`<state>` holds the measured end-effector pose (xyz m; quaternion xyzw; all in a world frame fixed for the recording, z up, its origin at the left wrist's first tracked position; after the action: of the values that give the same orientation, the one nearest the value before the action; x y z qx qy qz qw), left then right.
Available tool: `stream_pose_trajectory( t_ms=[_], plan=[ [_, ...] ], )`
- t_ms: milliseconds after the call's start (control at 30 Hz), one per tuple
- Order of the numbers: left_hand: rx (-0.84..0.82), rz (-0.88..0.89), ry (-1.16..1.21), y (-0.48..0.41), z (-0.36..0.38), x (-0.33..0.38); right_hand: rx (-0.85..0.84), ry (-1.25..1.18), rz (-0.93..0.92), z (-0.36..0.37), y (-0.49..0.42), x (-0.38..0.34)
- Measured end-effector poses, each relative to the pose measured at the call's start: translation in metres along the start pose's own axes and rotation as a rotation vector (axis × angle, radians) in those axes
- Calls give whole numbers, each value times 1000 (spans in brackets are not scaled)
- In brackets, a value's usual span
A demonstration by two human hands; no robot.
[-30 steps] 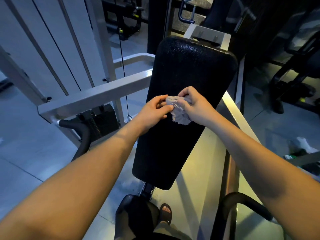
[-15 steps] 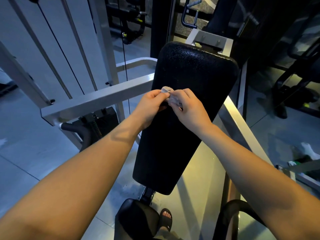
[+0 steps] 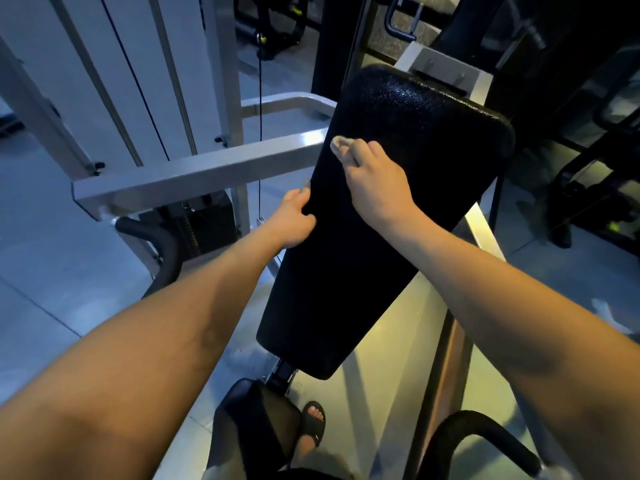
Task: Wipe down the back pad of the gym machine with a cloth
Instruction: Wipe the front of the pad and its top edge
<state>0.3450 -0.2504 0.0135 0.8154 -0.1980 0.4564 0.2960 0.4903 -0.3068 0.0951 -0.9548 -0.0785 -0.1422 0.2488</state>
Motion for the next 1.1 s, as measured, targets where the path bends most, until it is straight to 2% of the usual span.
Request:
stream_pose_trajectory(
  t_ms=[100, 233, 300, 400, 467, 633, 767, 833, 967, 1100],
  plan=[
    [-21, -15, 13, -1, -1, -3, -75, -67, -90, 31, 45, -26],
    [-18, -28, 34, 1, -1, -4, -293, -83, -232, 35, 69, -41],
    [-20, -43, 42, 5, 2, -3, -239, -67, -219, 16, 46, -28],
    [-20, -46, 57, 8, 4, -4, -1, -3, -88, -17, 6, 5],
    [-27, -52, 62, 9, 5, -3, 28, 41, -29, -18, 3, 14],
    [-16, -74, 20, 13, 9, -4, -136, 2, -61, 26, 65, -30],
    [-1, -80, 26, 13, 12, -4, -348, -47, -204, 36, 92, -43],
    [-1, -91, 24, 13, 13, -3, -288, -53, -224, 17, 74, -30],
    [15, -101, 13, 10, 13, -4, 10, 43, -21, -30, 22, 14],
    [9, -77, -15, 9, 17, -6, 32, 46, 70, -11, 33, 13]
  ],
)
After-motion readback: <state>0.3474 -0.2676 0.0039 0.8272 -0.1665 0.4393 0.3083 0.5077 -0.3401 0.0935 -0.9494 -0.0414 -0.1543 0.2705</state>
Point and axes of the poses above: each hand's wrist, its own y-axis away from the middle knuckle, its own z-axis out of the palm, x = y × z, the point moved 3 cm from there along -y, towards the middle knuckle, and after that the axes turned 4 degrees about -z, right-handed, at the moved point
